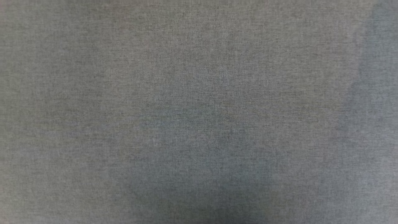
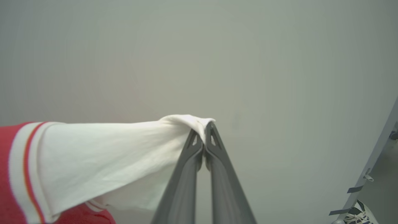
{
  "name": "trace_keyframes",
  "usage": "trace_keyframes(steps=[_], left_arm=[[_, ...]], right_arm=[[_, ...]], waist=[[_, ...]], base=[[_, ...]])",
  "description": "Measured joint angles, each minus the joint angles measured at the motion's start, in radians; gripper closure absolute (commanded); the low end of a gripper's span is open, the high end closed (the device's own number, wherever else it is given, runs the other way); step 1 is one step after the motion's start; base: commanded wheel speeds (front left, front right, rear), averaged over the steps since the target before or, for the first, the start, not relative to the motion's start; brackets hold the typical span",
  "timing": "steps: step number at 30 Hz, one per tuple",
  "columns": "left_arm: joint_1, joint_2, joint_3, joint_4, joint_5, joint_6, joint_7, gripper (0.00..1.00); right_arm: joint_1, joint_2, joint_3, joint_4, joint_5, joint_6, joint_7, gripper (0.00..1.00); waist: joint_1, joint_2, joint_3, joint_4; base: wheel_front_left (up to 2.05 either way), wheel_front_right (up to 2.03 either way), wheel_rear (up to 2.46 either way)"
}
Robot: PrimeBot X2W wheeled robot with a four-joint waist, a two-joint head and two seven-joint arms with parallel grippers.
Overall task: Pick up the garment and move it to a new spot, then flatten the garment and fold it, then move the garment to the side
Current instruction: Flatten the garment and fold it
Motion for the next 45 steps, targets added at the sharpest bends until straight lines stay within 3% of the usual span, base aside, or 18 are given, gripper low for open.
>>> trace_keyframes(steps=[8,22,31,45], left_arm=[[0.081,-0.030,-0.055,0.105,-0.032,-0.003,-0.121,1.00],[0.563,-0.100,-0.179,0.193,-0.120,-0.004,-0.231,1.00],[0.830,-0.109,-0.216,0.199,-0.202,-0.004,-0.199,1.00],[1.160,-0.042,-0.282,0.055,-0.318,-0.012,-0.061,1.00]], right_arm=[[0.073,0.016,0.010,0.095,0.021,0.000,-0.065,1.00],[0.556,-0.004,0.099,0.131,0.150,0.000,-0.013,1.00],[0.829,-0.022,0.139,0.091,0.253,0.000,0.067,1.00],[1.171,-0.068,0.091,-0.002,0.378,0.000,0.295,1.00]], waist=[[-0.0001,0.0000,-0.003,0.007],[-0.0003,0.0000,-0.160,0.015],[-0.0004,0.0000,-0.293,0.021],[-0.0004,0.0000,-0.475,0.039]], base=[[0.00,0.00,0.00],[0.00,0.00,0.00],[0.00,0.00,0.00],[0.00,0.00,0.00]])
